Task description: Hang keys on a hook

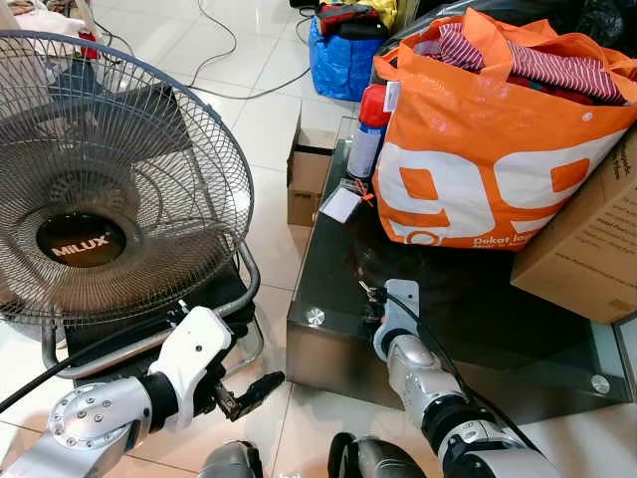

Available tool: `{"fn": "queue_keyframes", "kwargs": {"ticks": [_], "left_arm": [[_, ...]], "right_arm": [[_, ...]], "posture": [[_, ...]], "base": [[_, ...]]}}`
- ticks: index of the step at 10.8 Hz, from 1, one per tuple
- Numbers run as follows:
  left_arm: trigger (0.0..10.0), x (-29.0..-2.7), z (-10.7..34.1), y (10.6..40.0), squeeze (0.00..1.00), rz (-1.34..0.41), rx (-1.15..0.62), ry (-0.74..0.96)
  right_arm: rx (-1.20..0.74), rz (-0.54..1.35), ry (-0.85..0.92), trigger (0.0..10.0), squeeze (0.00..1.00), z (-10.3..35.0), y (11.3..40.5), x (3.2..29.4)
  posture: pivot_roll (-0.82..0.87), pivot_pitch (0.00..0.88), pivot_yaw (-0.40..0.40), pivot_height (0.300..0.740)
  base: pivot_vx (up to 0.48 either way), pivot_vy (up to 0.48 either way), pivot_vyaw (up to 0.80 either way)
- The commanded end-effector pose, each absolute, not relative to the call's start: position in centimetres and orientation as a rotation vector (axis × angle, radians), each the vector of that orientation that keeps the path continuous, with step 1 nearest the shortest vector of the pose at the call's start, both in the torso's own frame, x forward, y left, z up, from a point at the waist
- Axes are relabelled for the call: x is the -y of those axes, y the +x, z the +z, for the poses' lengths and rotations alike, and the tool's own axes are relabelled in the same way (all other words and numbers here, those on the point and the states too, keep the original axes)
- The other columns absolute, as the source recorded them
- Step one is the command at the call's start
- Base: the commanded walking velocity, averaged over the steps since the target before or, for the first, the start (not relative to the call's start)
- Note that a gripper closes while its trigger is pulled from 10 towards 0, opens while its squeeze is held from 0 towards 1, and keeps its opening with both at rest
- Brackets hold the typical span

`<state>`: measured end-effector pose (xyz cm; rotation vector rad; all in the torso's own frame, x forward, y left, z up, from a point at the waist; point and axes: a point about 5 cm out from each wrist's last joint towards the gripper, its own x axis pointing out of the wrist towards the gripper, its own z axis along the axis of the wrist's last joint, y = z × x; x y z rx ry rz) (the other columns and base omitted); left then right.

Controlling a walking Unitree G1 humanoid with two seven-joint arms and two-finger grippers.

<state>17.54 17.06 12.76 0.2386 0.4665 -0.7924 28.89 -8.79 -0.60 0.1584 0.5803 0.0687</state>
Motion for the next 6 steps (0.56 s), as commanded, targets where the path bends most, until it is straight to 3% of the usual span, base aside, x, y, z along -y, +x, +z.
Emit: {"fn": "queue_keyframes", "kwargs": {"ticks": [1, 6], "left_arm": [[10.0, -17.15, 13.13, 17.30, 0.00, -0.789, -0.461, 0.244], [10.0, -17.10, 12.95, 17.16, 0.00, -0.778, -0.464, 0.235]], "right_arm": [[-0.626, 0.066, 0.175, 0.0, 0.00, -1.35, 28.15, 8.35], [-0.615, 0.070, 0.192, 0.0, 0.00, -1.21, 28.11, 7.74]], "posture": [[0.05, 0.207, -0.083, 0.740], [0.05, 0.192, -0.086, 0.740]], "base": [[0.000, 0.000, 0.00], [0.000, 0.000, 0.00]]}}
